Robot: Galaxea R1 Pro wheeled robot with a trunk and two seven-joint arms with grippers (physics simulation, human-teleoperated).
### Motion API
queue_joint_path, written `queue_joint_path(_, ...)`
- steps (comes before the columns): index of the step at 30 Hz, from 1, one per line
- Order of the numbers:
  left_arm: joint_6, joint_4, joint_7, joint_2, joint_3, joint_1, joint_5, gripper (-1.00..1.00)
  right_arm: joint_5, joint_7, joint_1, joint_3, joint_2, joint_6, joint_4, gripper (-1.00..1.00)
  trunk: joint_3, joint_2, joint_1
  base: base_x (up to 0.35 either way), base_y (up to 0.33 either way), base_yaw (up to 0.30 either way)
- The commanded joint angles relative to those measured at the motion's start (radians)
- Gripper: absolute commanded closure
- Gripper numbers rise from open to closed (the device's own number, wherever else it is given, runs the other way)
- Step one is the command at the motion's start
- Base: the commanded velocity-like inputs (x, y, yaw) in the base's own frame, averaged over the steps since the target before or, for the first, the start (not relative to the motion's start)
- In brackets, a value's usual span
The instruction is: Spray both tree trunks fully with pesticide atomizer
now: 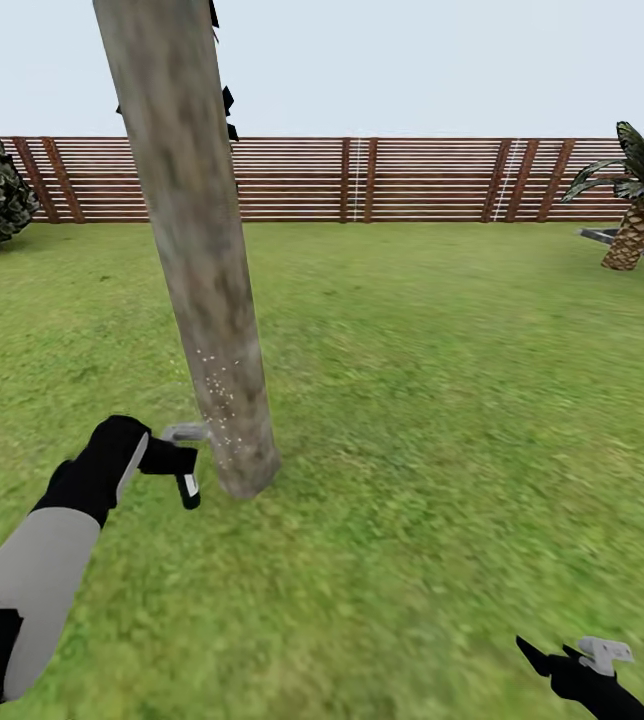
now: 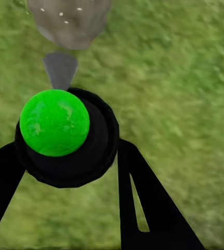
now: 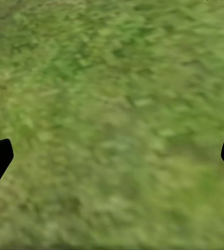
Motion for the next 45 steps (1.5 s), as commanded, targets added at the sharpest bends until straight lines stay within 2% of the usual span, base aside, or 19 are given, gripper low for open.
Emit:
queue_joint_path(1,0.0,0.0,0.0,0.001,0.001,0.005,0.002,1.0,0.0,0.0,0.0,0.0,0.0,0.0,0.0,-1.0,0.0,0.0,0.0,0.0,-0.061,0.07)
queue_joint_path(8,-0.001,0.001,0.005,-0.003,0.004,0.036,0.001,1.0,0.0,0.0,0.0,-0.001,-0.003,0.0,-0.002,-1.0,0.0,0.0,0.0,0.0,-0.224,0.204)
queue_joint_path(25,-0.001,0.004,0.013,-0.01,0.004,0.056,0.004,1.0,0.0,0.0,0.0,-0.003,-0.007,-0.002,-0.002,-1.0,0.0,0.0,0.0,-0.034,-0.268,0.015)
queue_joint_path(31,-0.001,0.003,0.013,-0.01,0.004,0.064,0.003,1.0,0.0,0.0,0.0,-0.003,-0.007,-0.002,-0.002,-1.0,0.0,0.0,0.0,-0.097,-0.268,0.251)
queue_joint_path(37,-0.002,0.003,0.058,-0.01,0.005,0.064,0.006,1.0,0.0,0.0,0.001,-0.003,-0.007,-0.002,-0.002,-1.0,0.0,0.0,0.0,-0.013,-0.268,0.277)
queue_joint_path(45,-0.003,0.003,0.062,-0.017,0.006,0.064,0.009,1.0,0.0,0.0,0.0,-0.002,-0.007,-0.002,-0.002,-1.0,0.0,0.0,0.0,0.101,-0.256,0.278)
